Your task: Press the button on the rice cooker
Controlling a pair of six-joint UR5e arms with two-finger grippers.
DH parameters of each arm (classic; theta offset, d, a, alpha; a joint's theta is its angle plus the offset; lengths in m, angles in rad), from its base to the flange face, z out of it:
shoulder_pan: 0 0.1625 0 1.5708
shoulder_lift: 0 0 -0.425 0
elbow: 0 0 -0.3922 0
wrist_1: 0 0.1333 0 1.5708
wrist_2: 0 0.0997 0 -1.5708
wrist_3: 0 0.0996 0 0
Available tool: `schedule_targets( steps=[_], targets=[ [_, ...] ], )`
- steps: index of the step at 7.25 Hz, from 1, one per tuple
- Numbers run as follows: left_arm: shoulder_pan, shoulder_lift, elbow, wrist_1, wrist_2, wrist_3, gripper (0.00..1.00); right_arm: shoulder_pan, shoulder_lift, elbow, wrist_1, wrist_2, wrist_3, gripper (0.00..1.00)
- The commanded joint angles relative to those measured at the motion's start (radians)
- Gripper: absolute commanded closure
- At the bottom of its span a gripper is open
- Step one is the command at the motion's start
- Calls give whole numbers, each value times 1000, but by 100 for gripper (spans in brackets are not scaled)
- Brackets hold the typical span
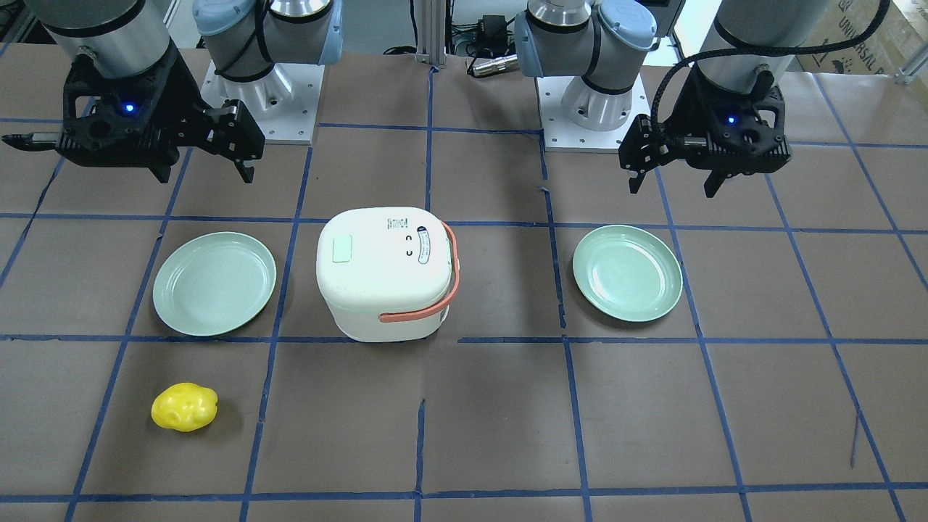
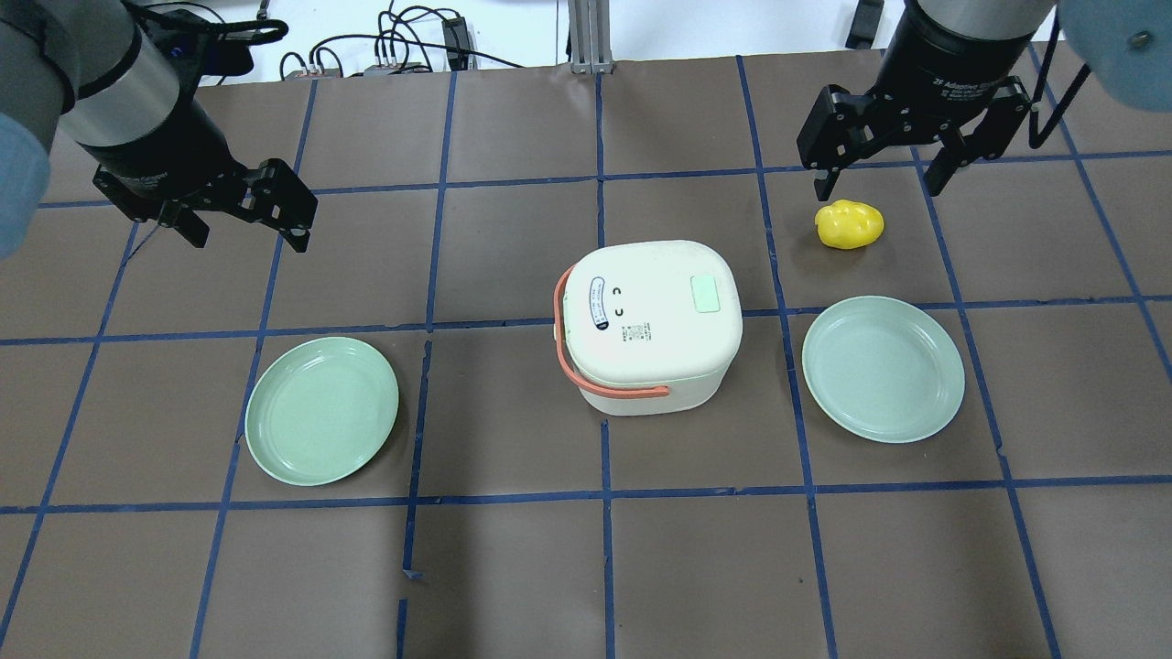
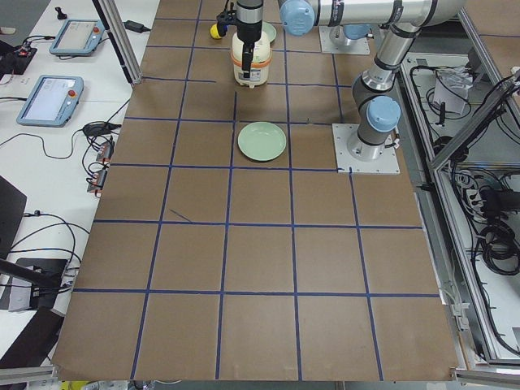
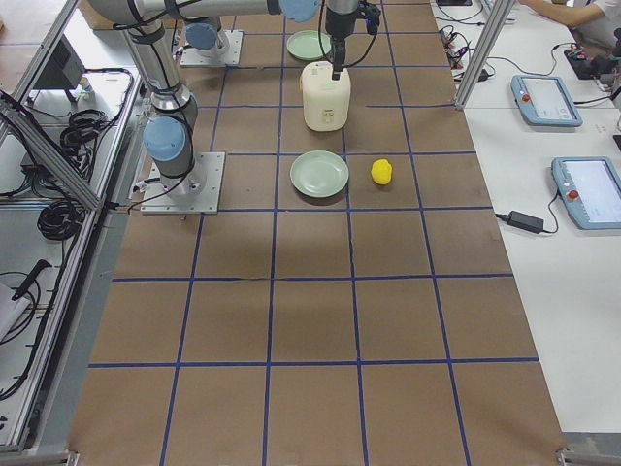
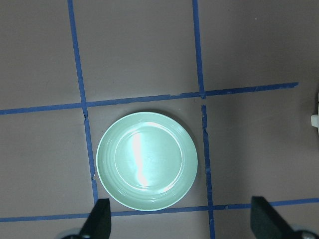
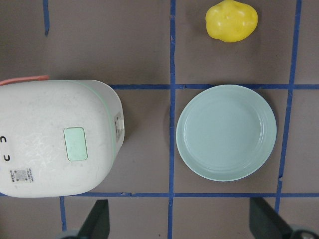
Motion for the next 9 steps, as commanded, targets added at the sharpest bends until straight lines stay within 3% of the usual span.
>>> schedule_targets(
  steps=[1,5,6,7,9],
  targets=[
    [0,0,0,0,0,0,0,1,-1,1,2,0,0,0],
    [1,0,0,0,0,0,0,2,1,4,1,0,-1,0],
    [0,0,0,0,0,0,0,2,1,4,1,2,-1,12],
    [0,0,0,0,-2,0,0,2,1,4,1,2,-1,50],
    [1,0,0,0,-2,0,0,2,1,1,33,0,-1,83]
  ],
)
